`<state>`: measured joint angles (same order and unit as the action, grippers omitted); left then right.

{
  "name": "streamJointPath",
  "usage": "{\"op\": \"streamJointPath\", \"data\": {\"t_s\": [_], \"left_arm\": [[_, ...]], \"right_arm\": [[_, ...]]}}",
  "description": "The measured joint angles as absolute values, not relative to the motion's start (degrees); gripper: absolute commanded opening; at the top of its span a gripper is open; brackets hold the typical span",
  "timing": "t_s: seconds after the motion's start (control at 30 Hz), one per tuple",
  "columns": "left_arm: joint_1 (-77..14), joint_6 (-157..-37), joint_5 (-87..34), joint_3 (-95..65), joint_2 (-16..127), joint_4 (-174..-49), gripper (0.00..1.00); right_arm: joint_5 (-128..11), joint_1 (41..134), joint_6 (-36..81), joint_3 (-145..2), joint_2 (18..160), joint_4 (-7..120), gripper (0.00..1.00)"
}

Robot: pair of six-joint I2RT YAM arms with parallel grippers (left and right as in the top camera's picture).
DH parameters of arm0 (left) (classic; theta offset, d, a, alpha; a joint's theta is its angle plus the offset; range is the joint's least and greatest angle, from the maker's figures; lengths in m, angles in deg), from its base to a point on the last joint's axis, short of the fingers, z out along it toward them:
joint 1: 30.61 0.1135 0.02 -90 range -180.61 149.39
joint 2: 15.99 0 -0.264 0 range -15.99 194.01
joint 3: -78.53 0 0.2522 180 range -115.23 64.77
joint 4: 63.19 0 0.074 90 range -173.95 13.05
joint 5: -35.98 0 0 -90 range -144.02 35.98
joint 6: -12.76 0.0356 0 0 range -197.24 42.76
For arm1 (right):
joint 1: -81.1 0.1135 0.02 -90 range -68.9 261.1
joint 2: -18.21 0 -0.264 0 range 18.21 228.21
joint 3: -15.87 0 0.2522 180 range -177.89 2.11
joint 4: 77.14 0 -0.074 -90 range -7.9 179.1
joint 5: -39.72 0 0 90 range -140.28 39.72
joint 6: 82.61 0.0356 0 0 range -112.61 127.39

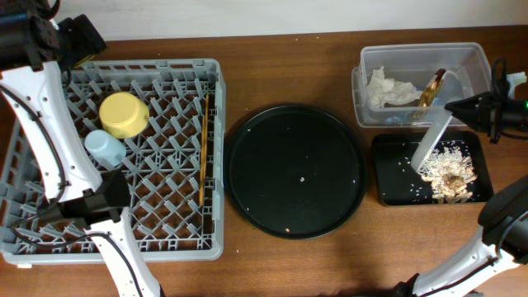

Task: Sort waste into correct bins and load items into the dishwasher rack
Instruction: 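Tilt the plate with the right gripper to dump scraps onto the black tray, then carry the empty plate with the right gripper to the rack and stand it upright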

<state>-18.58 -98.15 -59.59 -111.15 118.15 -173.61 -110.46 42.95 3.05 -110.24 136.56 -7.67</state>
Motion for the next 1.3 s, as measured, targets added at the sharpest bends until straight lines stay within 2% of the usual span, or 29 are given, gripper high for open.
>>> {"op": "streamJointPath", "data": {"t_s": [0.13, 0.27, 0.33, 0.4, 0.47, 0.7, 0.8, 0.9, 1.0, 1.13, 1.3], "left_arm": [[-18.6, -98.1, -59.6, -111.2, 118.2, -173.6, 0.99], [-18.6, -98.1, -59.6, -111.2, 118.2, -173.6, 0.99], [-18.6, -98.1, -59.6, -111.2, 118.2, -173.6, 0.99], [-18.6, -98.1, -59.6, -111.2, 118.2, -173.6, 0.99], [-18.6, -98.1, -59.6, -111.2, 118.2, -173.6, 0.99], [-18.6, -98.1, -59.6, -111.2, 118.2, -173.6, 1.0], [-18.6, -98.1, -59.6, -111.2, 118.2, -173.6, 0.99], [-18.6, -98.1, -59.6, -111.2, 118.2, -173.6, 0.99], [-18.6, -98.1, -59.6, -111.2, 118.2, -173.6, 0.99], [-18.6, -98.1, -59.6, -111.2, 118.2, -173.6, 0.99], [-18.6, -98.1, -59.6, -111.2, 118.2, -173.6, 0.99]], "right_arm": [[-110.6, 42.5, 4.8, -110.2, 136.6, -8.0, 0.04], [-108.3, 40.6, 14.9, -110.2, 136.6, -6.9, 0.04], [-108.1, 39.9, 15.1, -110.2, 136.6, -6.9, 0.04], [-105.6, 39.6, 16.6, -110.2, 136.6, -6.7, 0.04], [-100.1, 39.1, 23.2, -110.1, 136.6, -5.2, 0.04], [-106.4, 38.3, 11.3, -110.0, 136.6, -2.8, 0.04], [-107.2, 38.3, 13.1, -110.0, 136.6, -2.8, 0.04], [-112.1, 38.3, 7.2, -110.0, 136.6, -7.4, 0.04], [-113.3, 38.3, 7.1, -109.9, 136.4, -8.0, 0.04], [-113.8, 39.1, 7.6, -109.6, 131.2, -7.9, 0.04], [-114.7, 50.4, 7.9, -109.6, 122.6, 1.1, 0.04]]}}
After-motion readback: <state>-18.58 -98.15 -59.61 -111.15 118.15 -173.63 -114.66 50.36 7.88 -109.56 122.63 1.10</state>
